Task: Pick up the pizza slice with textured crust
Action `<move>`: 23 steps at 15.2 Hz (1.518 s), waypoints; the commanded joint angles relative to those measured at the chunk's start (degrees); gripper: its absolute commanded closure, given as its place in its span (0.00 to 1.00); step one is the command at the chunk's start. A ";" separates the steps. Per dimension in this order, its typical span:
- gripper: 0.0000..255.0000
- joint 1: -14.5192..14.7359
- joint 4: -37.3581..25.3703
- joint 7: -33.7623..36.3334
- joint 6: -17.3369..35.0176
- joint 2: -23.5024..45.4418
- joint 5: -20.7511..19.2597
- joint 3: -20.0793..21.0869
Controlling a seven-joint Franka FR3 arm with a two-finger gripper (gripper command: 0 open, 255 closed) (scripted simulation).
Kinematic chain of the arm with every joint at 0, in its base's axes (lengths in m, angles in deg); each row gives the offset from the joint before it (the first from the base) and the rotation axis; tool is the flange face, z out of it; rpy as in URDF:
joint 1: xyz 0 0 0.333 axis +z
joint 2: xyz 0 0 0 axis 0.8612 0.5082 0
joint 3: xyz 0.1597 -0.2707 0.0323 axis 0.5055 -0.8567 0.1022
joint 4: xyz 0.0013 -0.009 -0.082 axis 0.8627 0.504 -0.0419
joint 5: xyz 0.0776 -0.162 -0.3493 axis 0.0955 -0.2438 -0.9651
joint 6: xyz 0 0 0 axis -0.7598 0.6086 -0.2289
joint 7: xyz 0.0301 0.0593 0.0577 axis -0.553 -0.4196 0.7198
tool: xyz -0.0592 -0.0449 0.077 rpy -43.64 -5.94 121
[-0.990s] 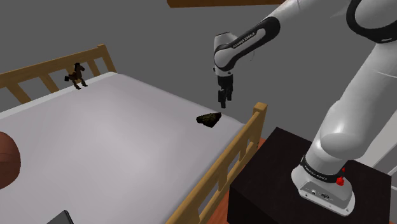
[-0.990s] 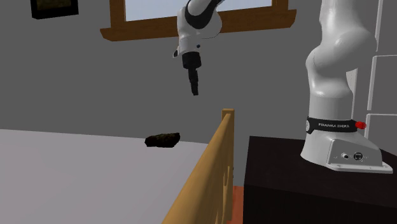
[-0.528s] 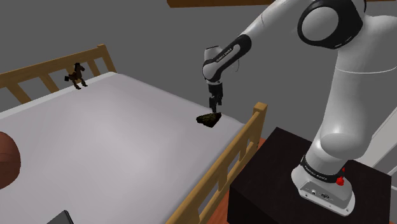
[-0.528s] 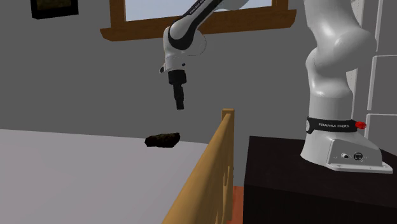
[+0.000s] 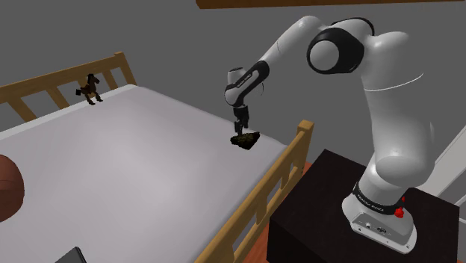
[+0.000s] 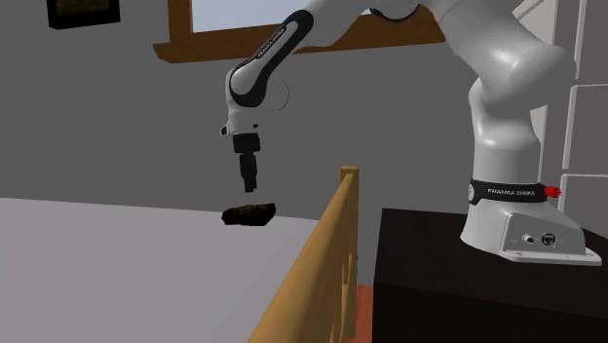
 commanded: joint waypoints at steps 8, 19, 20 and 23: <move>0.00 -0.36 -13.58 -1.21 1.20 14.07 -0.12 0.79; 1.00 -0.45 -14.32 -1.31 3.13 16.76 0.06 0.96; 1.00 -0.45 -14.34 -1.31 3.12 16.77 0.06 0.96; 1.00 -0.45 -14.32 -1.32 3.12 16.75 0.06 0.96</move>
